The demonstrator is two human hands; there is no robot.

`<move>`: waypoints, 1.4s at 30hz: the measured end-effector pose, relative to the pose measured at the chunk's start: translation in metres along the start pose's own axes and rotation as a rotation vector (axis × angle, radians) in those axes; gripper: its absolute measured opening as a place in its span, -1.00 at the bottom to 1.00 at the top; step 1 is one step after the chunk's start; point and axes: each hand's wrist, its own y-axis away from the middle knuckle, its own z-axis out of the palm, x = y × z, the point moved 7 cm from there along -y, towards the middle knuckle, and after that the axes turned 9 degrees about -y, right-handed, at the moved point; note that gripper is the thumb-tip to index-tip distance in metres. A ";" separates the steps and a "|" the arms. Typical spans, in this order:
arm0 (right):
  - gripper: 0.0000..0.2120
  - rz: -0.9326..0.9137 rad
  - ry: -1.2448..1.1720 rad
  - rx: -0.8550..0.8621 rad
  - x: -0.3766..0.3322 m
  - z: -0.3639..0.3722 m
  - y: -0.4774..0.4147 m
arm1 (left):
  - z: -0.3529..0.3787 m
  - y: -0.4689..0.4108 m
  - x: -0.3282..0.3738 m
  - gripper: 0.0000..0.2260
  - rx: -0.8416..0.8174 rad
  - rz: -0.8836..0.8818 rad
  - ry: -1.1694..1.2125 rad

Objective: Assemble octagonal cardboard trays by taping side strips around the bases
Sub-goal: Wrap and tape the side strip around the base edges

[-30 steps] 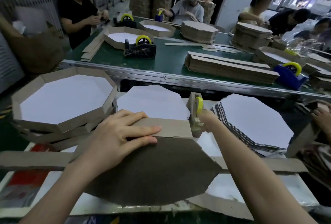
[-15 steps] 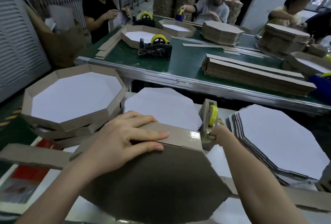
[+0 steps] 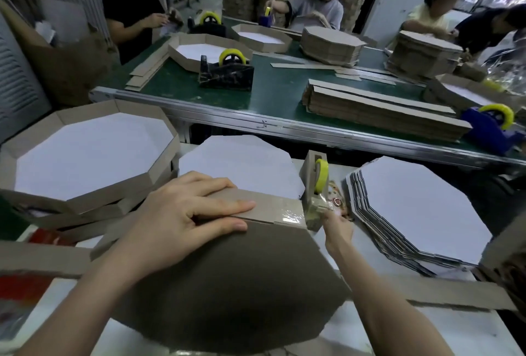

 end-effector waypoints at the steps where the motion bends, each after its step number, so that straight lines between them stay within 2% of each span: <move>1: -0.91 -0.010 0.014 -0.018 0.006 -0.004 0.000 | 0.000 0.000 0.000 -0.71 0.001 -0.001 0.002; 8: -0.63 -0.041 0.102 -0.069 0.011 -0.013 -0.010 | -0.002 0.002 0.003 -0.69 0.029 0.010 0.000; 10: -0.65 -0.039 0.123 -0.068 0.017 -0.019 -0.012 | -0.001 0.002 0.002 -0.70 0.025 0.013 0.000; 12: -0.75 -0.010 0.104 -0.105 0.023 -0.020 -0.007 | -0.001 0.004 0.000 -0.72 0.017 0.012 -0.004; 14: -0.80 0.046 0.114 -0.213 0.025 -0.008 0.003 | -0.001 0.006 -0.002 -0.73 -0.010 0.013 -0.019; 16: -0.81 0.058 0.252 -0.348 0.015 0.011 0.021 | -0.001 0.007 -0.003 -0.75 -0.056 0.024 -0.045; 21: -0.87 -0.196 0.511 -0.505 -0.053 0.063 0.079 | -0.001 0.013 -0.004 -0.73 -0.104 0.036 -0.090; 22: -0.76 -0.256 0.579 -0.539 -0.068 0.072 0.094 | -0.002 0.014 -0.003 -0.73 -0.093 0.035 -0.079; 24: -0.35 -0.284 0.660 -0.615 -0.090 0.088 0.120 | -0.005 0.016 0.000 -0.74 -0.063 0.031 -0.038; 25: -0.25 -0.282 0.643 -0.647 -0.100 0.094 0.134 | -0.007 0.018 0.000 -0.74 -0.046 0.029 -0.017; 26: -0.29 -0.294 0.603 -0.663 -0.111 0.098 0.149 | -0.008 0.020 0.000 -0.72 -0.028 0.024 0.001; 29: -0.79 -0.280 0.415 -0.683 -0.136 0.102 0.193 | -0.013 0.026 -0.001 -0.69 0.005 0.014 0.031; 31: -0.92 -0.219 0.269 -0.750 -0.144 0.101 0.223 | -0.015 0.030 -0.001 -0.67 -0.014 0.031 0.019; 33: -0.91 -0.177 0.195 -0.816 -0.149 0.100 0.254 | -0.013 0.034 -0.003 -0.63 -0.070 0.053 -0.027; 36: -0.88 -0.104 0.127 -0.845 -0.150 0.093 0.291 | -0.008 0.038 -0.008 -0.43 -0.149 0.022 -0.059; 42: -0.73 0.037 0.065 -0.828 -0.129 0.068 0.334 | -0.011 0.039 -0.005 -0.32 -0.133 0.021 -0.078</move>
